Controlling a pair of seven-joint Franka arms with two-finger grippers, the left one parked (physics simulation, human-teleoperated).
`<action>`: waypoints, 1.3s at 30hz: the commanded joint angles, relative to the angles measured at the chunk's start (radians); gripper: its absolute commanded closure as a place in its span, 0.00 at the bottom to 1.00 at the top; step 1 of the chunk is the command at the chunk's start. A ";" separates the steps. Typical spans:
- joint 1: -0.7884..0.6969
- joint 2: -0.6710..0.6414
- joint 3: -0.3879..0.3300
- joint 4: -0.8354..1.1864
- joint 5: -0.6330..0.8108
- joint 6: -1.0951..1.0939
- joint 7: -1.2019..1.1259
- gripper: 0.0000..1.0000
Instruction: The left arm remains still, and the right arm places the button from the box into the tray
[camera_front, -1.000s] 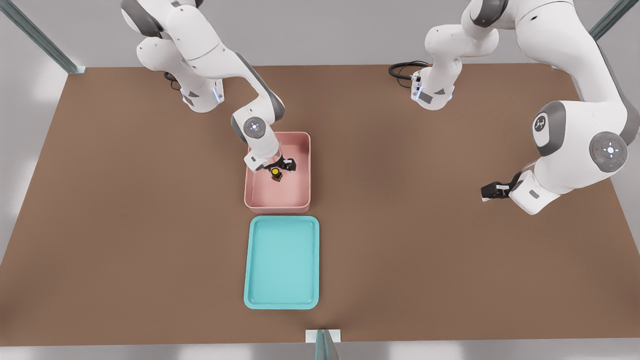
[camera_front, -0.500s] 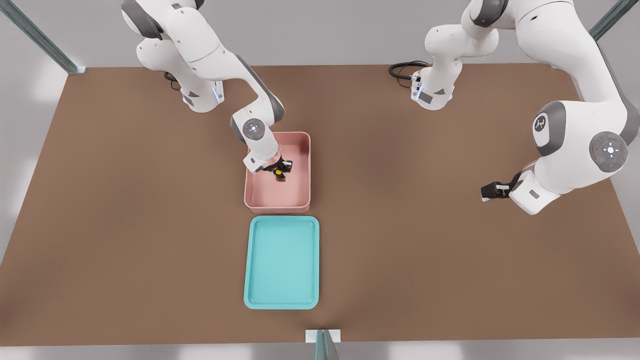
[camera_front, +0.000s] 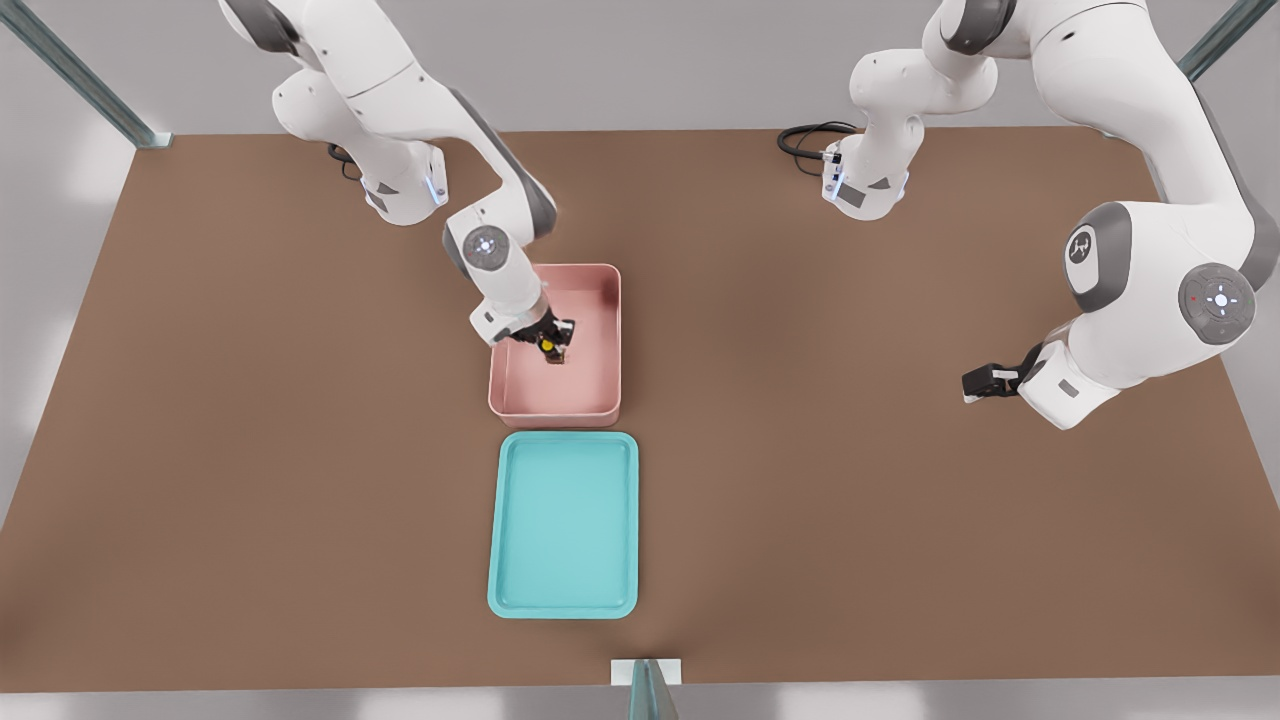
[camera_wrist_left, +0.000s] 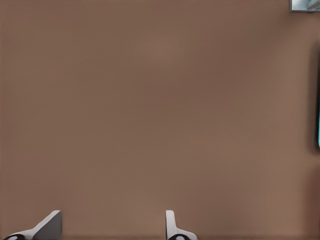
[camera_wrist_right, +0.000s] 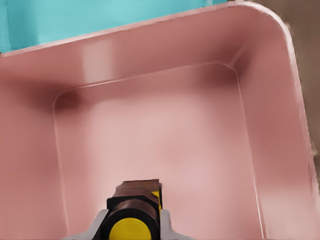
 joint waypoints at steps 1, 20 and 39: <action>-0.029 -0.047 -0.001 0.002 0.005 -0.132 -0.134 0.53; -0.723 0.157 0.011 0.514 0.028 -0.572 -1.170 0.56; -0.265 0.508 0.023 0.805 0.073 -0.332 -0.534 0.56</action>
